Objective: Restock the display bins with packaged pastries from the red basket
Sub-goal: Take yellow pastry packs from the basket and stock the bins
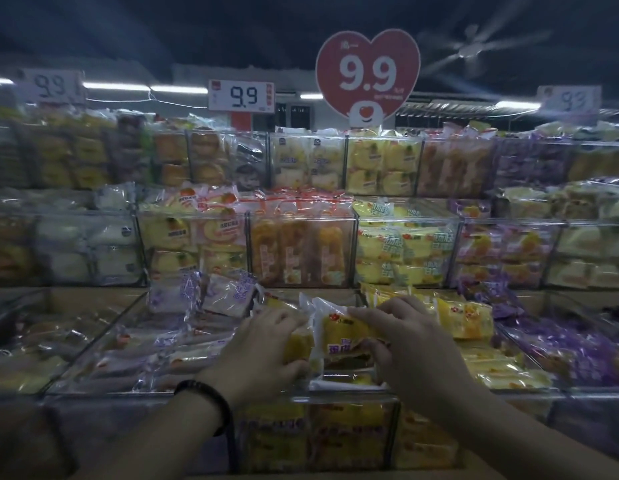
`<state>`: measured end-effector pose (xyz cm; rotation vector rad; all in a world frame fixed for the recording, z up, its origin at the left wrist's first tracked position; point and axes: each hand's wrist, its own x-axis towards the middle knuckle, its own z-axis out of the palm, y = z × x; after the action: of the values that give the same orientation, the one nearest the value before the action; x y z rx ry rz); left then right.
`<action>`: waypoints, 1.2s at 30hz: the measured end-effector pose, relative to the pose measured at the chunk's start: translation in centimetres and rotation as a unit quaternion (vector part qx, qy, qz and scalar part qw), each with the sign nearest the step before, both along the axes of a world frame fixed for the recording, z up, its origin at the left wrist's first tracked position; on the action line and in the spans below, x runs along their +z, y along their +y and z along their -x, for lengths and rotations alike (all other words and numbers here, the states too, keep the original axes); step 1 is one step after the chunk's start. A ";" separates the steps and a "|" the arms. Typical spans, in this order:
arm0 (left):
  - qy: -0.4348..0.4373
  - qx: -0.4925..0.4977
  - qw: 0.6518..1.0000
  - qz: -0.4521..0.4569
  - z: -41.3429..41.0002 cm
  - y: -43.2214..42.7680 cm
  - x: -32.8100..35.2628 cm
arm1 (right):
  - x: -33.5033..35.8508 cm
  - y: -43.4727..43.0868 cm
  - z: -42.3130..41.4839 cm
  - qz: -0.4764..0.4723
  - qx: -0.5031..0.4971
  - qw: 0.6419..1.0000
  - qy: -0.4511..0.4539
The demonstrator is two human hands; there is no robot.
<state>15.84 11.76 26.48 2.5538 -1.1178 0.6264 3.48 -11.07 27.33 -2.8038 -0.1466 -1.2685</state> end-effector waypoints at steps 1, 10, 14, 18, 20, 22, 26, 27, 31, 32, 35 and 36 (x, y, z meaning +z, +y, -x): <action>0.011 0.006 1.000 -0.001 -0.2 -0.1 -0.1 | 0.0 0.2 -0.4 -0.007 -0.003 1.000 0.002; 0.032 0.007 0.999 -0.012 -1.2 1.2 0.5 | 0.5 1.0 -3.6 -0.008 0.059 0.996 0.061; 0.064 -0.019 0.998 0.004 -1.4 1.1 0.0 | 1.0 0.3 -3.7 0.059 -0.049 0.987 0.145; 0.128 -0.074 0.987 0.063 0.0 0.7 0.6 | 1.4 1.5 -3.7 0.138 -0.090 0.972 0.170; 0.118 -0.081 0.988 0.063 0.4 0.0 0.4 | 1.4 2.0 -3.7 0.151 -0.092 0.966 0.187; 0.091 -0.066 0.992 0.053 0.2 -1.0 0.0 | 1.7 2.0 -3.6 0.136 -0.082 0.965 0.207; 0.099 -0.048 0.991 0.070 -1.0 -2.2 -0.2 | 2.4 1.4 -3.2 0.086 -0.069 0.972 0.209; 0.117 -0.055 0.989 0.070 -1.2 -2.3 0.0 | 2.5 1.3 -3.1 0.059 -0.069 0.975 0.205; 0.134 -0.068 0.986 0.072 -1.5 -2.7 0.1 | 2.4 1.5 -3.5 -0.007 -0.051 0.978 0.201; 0.128 -0.060 0.987 0.075 -1.5 -2.9 0.0 | 2.3 1.7 -3.7 -0.012 -0.051 0.977 0.206; 0.128 -0.056 0.985 0.101 -1.5 -3.1 -0.2 | 2.3 1.8 -4.1 -0.016 -0.053 0.970 0.236; 0.130 -0.059 0.984 0.108 -1.4 -3.0 -0.2 | 2.4 1.6 -4.2 -0.013 -0.053 0.966 0.255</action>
<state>17.28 8.71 26.24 2.2865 -1.0397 0.3504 7.69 -9.43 29.70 -3.0340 0.0460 -0.5175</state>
